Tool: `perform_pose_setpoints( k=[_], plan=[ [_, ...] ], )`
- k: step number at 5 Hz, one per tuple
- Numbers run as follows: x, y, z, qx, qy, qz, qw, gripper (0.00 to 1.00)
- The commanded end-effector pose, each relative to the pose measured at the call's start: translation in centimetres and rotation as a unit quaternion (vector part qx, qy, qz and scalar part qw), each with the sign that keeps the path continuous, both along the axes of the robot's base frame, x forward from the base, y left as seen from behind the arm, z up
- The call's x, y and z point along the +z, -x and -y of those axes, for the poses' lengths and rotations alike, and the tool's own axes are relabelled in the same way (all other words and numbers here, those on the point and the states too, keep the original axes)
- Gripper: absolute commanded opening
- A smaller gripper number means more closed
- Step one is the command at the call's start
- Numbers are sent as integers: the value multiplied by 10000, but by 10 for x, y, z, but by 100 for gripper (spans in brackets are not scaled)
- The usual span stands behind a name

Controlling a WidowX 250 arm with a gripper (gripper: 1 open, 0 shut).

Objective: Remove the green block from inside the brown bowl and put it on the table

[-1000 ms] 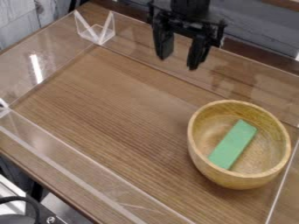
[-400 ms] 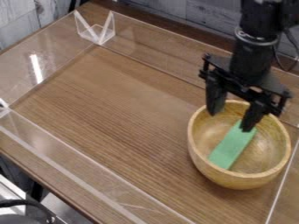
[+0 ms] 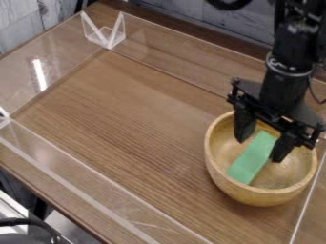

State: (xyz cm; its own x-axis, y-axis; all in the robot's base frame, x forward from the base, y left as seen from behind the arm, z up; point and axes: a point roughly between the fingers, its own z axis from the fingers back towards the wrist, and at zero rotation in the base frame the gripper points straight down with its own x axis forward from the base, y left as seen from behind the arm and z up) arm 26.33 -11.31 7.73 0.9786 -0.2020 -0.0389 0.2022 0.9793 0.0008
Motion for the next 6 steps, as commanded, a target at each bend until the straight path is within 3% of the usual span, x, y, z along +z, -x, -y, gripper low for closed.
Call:
perform_pose_setpoints(
  k=[1, 6],
  plan=[
    [6, -6, 3, 11, 85, 234, 9997, 100],
    [-19, -11, 1, -131, 179, 290, 9993, 100]
  ],
)
